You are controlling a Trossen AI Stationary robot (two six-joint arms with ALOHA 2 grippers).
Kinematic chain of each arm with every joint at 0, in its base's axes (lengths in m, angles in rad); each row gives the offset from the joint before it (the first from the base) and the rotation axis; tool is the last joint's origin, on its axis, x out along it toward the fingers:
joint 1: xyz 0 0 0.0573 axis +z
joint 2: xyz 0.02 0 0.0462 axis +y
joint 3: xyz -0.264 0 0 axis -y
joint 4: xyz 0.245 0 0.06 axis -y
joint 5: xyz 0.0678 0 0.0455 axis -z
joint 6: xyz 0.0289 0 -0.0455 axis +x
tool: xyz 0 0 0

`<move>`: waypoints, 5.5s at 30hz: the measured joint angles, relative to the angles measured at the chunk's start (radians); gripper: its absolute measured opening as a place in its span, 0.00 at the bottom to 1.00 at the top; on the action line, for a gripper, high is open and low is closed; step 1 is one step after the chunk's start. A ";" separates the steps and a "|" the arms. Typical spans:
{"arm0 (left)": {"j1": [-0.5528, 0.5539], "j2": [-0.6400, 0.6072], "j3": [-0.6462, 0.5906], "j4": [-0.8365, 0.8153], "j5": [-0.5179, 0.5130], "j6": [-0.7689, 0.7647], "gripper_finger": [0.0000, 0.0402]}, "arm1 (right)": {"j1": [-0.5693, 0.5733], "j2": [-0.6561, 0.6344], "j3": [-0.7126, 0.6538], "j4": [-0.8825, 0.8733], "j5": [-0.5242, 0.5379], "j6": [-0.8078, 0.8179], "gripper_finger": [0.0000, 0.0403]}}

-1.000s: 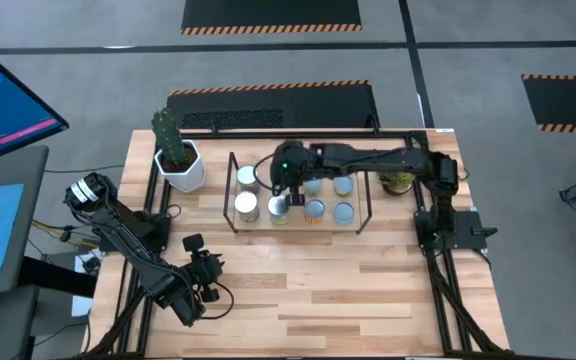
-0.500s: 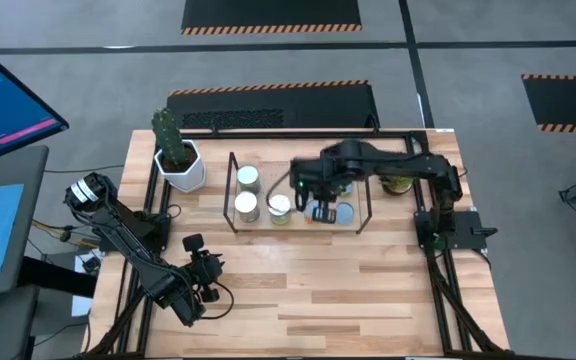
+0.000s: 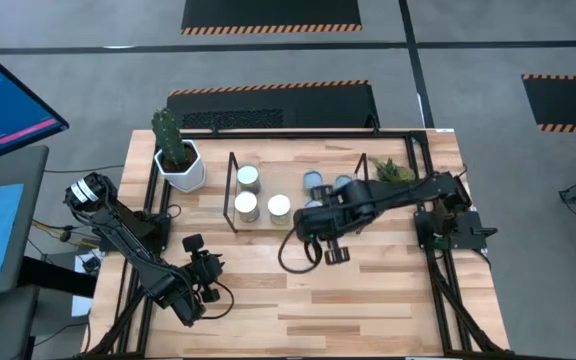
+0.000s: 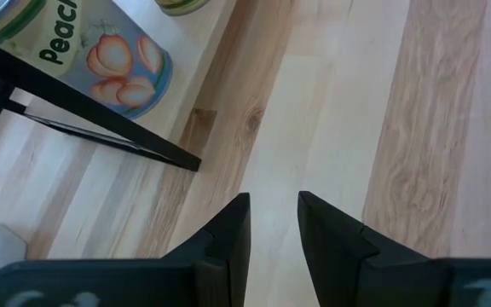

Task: Pick and place cans onto a shelf
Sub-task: Adjust the canned goods on the shelf

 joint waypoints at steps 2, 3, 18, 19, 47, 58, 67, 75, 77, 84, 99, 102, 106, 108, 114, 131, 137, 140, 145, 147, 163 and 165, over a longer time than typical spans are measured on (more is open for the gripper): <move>0.000 0.000 0.000 0.001 -0.003 0.002 0.22 | 0.005 -0.001 -0.001 0.085 0.016 -0.051 0.07; 0.000 0.000 0.000 0.001 -0.004 0.002 0.22 | 0.001 -0.004 -0.013 0.147 0.016 -0.086 0.07; 0.001 0.000 0.000 0.006 0.002 -0.008 0.22 | -0.151 0.000 -0.393 1.184 -0.032 -0.195 0.07; 0.001 0.000 0.000 0.011 0.002 -0.010 0.22 | -0.159 0.000 -0.400 1.210 -0.034 -0.176 0.07; 0.002 0.000 0.001 0.027 0.008 0.027 0.22 | -0.256 0.179 -0.174 1.069 -0.037 -0.100 0.05; 0.002 0.000 0.001 0.027 0.008 0.027 0.22 | -0.323 0.183 0.017 0.787 -0.145 -0.050 0.05; 0.004 0.000 0.001 0.028 0.010 0.050 0.22 | -0.323 0.255 0.007 0.836 -0.145 -0.042 0.06; 0.004 0.000 0.001 0.038 0.021 0.050 0.22 | -0.319 0.259 0.008 0.858 -0.142 -0.046 0.05; 0.004 0.000 0.001 0.038 0.021 0.050 0.22 | -0.315 0.257 0.008 0.849 -0.140 -0.047 0.05; 0.004 0.000 0.001 0.043 0.021 0.050 0.22 | -0.278 0.275 0.005 0.818 -0.140 -0.079 0.07; 0.004 0.000 0.001 0.046 0.017 0.049 0.22 | -0.249 0.335 0.004 0.851 -0.105 -0.155 0.06; 0.004 0.000 0.001 0.046 0.016 0.048 0.22 | -0.255 0.337 0.003 0.856 -0.104 -0.152 0.07; 0.004 0.000 0.001 0.046 0.016 0.048 0.22 | -0.262 0.335 0.004 0.855 -0.104 -0.152 0.06; 0.004 0.000 0.001 0.046 0.016 0.047 0.22 | -0.266 0.335 0.004 0.853 -0.104 -0.152 0.05; 0.004 0.000 0.001 0.046 0.016 0.045 0.22 | -0.286 0.335 0.004 0.789 -0.105 -0.141 0.05; 0.004 0.000 0.001 0.046 0.016 0.046 0.22 | -0.289 0.334 0.005 0.732 -0.106 -0.124 0.07; 0.004 0.000 0.001 0.046 0.016 0.046 0.22 | -0.289 0.333 0.005 0.725 -0.106 -0.124 0.06; 0.004 0.000 0.001 0.046 0.016 0.046 0.22 | -0.285 0.333 0.005 0.725 -0.104 -0.124 0.05; 0.004 0.000 0.001 0.046 0.016 0.046 0.22 | -0.281 0.320 0.005 0.712 -0.104 -0.126 0.06; 0.004 0.000 0.001 0.046 0.016 0.046 0.22 | -0.281 0.318 0.005 0.715 -0.104 -0.125 0.06; 0.004 0.000 0.001 0.046 0.014 0.049 0.22 | -0.298 0.289 0.102 0.751 -0.007 -0.293 0.07; 0.004 0.000 0.001 0.046 0.014 0.049 0.22 | -0.321 0.288 0.106 0.811 -0.009 -0.331 0.07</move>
